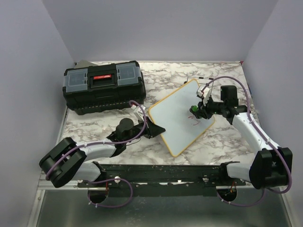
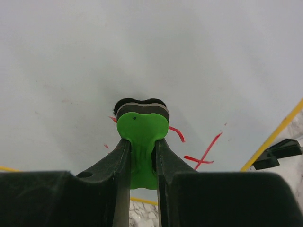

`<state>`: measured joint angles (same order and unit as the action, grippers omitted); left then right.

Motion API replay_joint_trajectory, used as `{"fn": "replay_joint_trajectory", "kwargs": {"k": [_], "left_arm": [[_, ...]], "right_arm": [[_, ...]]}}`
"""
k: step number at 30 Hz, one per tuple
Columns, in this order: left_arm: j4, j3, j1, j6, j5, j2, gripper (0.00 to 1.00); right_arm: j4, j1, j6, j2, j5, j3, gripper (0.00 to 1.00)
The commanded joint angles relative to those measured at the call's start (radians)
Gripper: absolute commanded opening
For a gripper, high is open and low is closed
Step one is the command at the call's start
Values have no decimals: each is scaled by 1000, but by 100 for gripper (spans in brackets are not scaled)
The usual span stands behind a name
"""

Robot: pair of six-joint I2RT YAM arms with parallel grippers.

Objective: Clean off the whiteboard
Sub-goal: Erase the whiteboard at the center of the board.

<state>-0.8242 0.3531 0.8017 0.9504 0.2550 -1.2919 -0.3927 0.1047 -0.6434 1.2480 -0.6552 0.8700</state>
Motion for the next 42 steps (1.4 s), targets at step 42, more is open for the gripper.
{"fn": "replay_joint_trajectory", "kwargs": {"k": [42], "left_arm": [[-52,189,-127,40,388,-195,0]], "right_arm": [[202,86,146,290,2,27,1]]}}
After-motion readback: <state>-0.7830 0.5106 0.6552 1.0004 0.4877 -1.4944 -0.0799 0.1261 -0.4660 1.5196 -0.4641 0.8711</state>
